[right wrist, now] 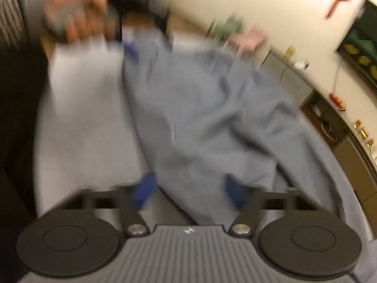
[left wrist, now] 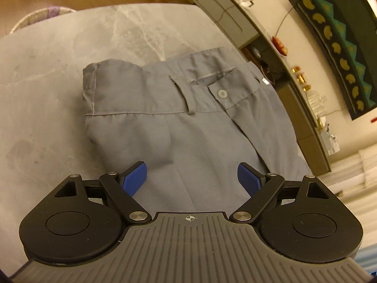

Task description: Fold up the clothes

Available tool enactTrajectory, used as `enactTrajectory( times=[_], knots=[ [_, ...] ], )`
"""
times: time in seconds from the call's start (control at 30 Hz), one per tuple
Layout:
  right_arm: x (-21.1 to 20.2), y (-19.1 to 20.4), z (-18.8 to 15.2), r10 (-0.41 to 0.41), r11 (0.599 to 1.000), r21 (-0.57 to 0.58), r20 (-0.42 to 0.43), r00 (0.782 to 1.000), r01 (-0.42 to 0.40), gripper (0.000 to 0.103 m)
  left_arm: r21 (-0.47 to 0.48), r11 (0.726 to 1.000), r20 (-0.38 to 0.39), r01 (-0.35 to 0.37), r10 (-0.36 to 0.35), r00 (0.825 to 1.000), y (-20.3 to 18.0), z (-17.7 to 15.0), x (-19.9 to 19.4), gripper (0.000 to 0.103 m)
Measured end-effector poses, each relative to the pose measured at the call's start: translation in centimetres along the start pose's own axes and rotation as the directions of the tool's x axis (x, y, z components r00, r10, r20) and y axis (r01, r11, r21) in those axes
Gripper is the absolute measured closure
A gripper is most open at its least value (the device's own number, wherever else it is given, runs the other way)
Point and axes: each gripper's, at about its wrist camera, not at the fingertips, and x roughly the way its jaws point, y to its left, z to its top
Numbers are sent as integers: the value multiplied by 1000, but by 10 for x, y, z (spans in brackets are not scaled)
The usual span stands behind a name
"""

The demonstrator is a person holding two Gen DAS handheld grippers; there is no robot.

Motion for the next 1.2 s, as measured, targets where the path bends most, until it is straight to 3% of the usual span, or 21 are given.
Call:
enactTrajectory(
  times=[0.03, 0.1, 0.13, 0.23, 0.27, 0.33, 0.4, 0.43, 0.47, 0.6, 0.67, 0.7, 0.73, 0.77, 0.8, 0.87, 0.97, 1.0, 1.1, 1.13, 1.2],
  knots=[
    [-2, -4, -2, 1, 999, 38, 13, 1000, -1, 103, 3, 1000, 3, -4, 4, 1000, 0, 1, 0, 28],
    [-25, -6, -6, 102, 989, 94, 113, 988, -113, 103, 14, 999, 50, -36, 35, 998, -1, 4, -5, 29],
    [-37, -4, -10, 143, 983, 96, 152, 978, -158, 103, 26, 997, 109, -79, 76, 991, -2, 7, -12, 28],
    [-44, -4, -17, 129, 978, 135, 188, 974, -156, 101, 69, 981, 284, -179, 153, 947, -4, 20, -35, 25],
    [-42, -9, -22, 118, 973, 171, 201, 972, -154, 94, 87, 976, 323, -202, 164, 932, -5, 26, -40, 23],
    [-36, -24, -33, 102, 954, 252, 228, 968, -160, 84, 197, 953, 284, -229, 168, 944, -10, 42, -33, 23],
    [-34, -39, -44, 103, 931, 318, 244, 964, -180, 72, 357, 902, 193, -243, 183, 964, -21, 55, -14, 23],
    [-33, -46, -49, 102, 917, 350, 252, 962, -189, 61, 439, 870, 127, -225, 188, 974, -27, 60, -3, 24],
    [-31, -52, -54, 102, 905, 377, 255, 962, -196, 55, 506, 836, 77, -212, 202, 976, -32, 63, 9, 24],
    [-32, -55, -63, 119, 898, 386, 244, 962, -209, 43, 687, 699, -11, -201, 287, 958, -49, 67, 47, 25],
    [-31, -51, -64, 117, 910, 365, 232, 966, -198, 41, 731, 657, -35, -185, 307, 951, -53, 65, 57, 32],
    [-30, -49, -65, 118, 914, 356, 223, 968, -193, 40, 752, 638, -46, -166, 303, 952, -53, 62, 57, 45],
    [-29, -48, -66, 119, 917, 351, 213, 970, -189, 40, 769, 624, -62, -139, 289, 955, -55, 59, 59, 67],
    [-27, -47, -67, 121, 919, 348, 202, 972, -187, 40, 783, 613, -82, -107, 272, 959, -56, 56, 59, 76],
    [-25, -48, -69, 124, 920, 346, 192, 973, -186, 40, 794, 601, -85, -95, 264, 961, -57, 52, 61, 96],
    [-21, -49, -71, 129, 919, 348, 178, 976, -185, 41, 815, 575, -89, -73, 248, 965, -58, 46, 65, 103],
    [-19, -53, -74, 128, 916, 358, 165, 978, -180, 41, 824, 561, -63, -84, 238, 969, -58, 49, 60, 103],
    [-19, -54, -76, 126, 915, 363, 163, 979, -178, 41, 828, 553, -44, -96, 234, 971, -57, 51, 57, 90],
    [-20, -57, -81, 126, 907, 380, 159, 979, -178, 40, 834, 535, 19, -131, 209, 978, -53, 61, 47, 40],
    [-20, -57, -81, 127, 906, 384, 158, 979, -179, 39, 826, 550, 15, -124, 197, 980, -51, 67, 49, 33],
    [-18, -55, -81, 131, 907, 381, 151, 980, -180, 39, 802, 591, -27, -84, 176, 984, -50, 77, 56, 33]
  ],
)
